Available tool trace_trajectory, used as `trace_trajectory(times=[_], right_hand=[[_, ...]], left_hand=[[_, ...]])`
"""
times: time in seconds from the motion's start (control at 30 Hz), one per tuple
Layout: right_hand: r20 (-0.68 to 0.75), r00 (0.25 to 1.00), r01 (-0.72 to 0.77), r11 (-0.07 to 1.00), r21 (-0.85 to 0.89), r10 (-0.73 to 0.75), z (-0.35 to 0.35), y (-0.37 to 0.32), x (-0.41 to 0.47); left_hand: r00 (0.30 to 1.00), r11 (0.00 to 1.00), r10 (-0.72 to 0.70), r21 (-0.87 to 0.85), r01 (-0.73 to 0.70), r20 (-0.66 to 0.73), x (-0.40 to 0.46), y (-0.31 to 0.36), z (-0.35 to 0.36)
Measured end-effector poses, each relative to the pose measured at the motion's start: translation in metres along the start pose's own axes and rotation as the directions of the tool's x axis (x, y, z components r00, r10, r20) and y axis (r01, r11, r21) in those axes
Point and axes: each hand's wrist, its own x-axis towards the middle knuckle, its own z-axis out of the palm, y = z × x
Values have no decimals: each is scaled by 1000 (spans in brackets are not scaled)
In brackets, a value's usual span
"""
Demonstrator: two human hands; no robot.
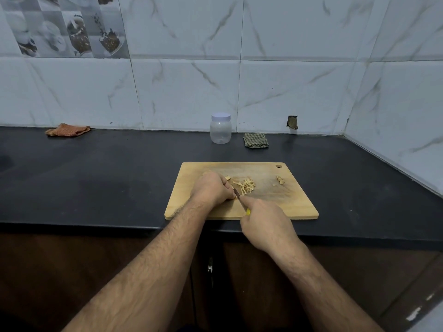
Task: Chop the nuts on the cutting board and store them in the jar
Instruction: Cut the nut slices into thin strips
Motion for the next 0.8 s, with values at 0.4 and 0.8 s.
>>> trace_trajectory(times=[0.4,0.8], right_hand=[[38,999,-18,1000,1,18,-3,-1,3],[52,998,-32,999,-11,32,-3,-2,-4]], left_hand=[[1000,1000,11,15,-11,5,-1,0,0],[1000,1000,-15,-6,15,19,-1,3,-2]])
